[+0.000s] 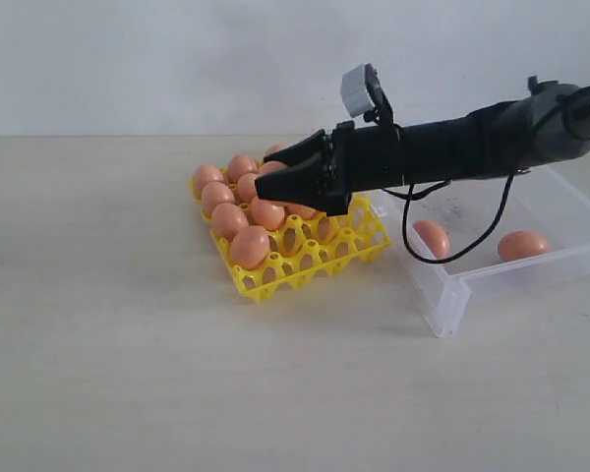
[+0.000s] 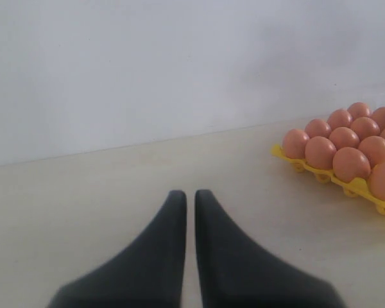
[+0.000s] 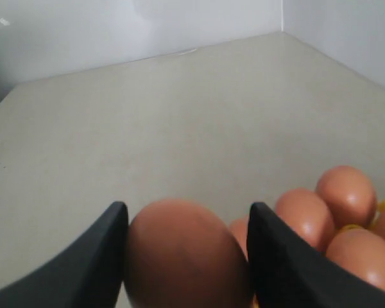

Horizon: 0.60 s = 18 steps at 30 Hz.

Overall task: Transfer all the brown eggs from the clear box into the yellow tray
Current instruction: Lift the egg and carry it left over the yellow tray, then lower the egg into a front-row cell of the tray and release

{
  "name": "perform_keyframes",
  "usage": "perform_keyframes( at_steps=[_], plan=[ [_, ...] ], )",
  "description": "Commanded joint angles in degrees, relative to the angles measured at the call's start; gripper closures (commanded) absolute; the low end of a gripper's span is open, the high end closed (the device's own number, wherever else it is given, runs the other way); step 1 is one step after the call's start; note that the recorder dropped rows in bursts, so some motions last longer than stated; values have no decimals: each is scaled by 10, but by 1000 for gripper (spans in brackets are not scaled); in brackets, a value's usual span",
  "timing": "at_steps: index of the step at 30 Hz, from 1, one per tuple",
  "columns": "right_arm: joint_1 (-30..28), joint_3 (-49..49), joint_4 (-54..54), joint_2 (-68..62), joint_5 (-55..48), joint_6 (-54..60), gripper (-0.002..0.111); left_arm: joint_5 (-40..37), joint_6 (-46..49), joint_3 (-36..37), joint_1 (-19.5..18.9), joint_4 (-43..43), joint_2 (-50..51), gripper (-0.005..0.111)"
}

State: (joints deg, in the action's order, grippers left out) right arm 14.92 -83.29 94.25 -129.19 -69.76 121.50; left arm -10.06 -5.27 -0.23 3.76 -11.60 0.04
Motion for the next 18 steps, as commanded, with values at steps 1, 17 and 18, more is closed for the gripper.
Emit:
perform_keyframes(
  at_steps=[1,17,18],
  plan=[
    [6,24,30,-6,-2,5,109,2,-3,2,3,1,0,103],
    [-6,88,57,-26,-2,5,109,2,-3,2,3,1,0,103],
    [-4,85,57,-34,-2,-1,109,2,-3,2,3,1,0,103]
  ],
)
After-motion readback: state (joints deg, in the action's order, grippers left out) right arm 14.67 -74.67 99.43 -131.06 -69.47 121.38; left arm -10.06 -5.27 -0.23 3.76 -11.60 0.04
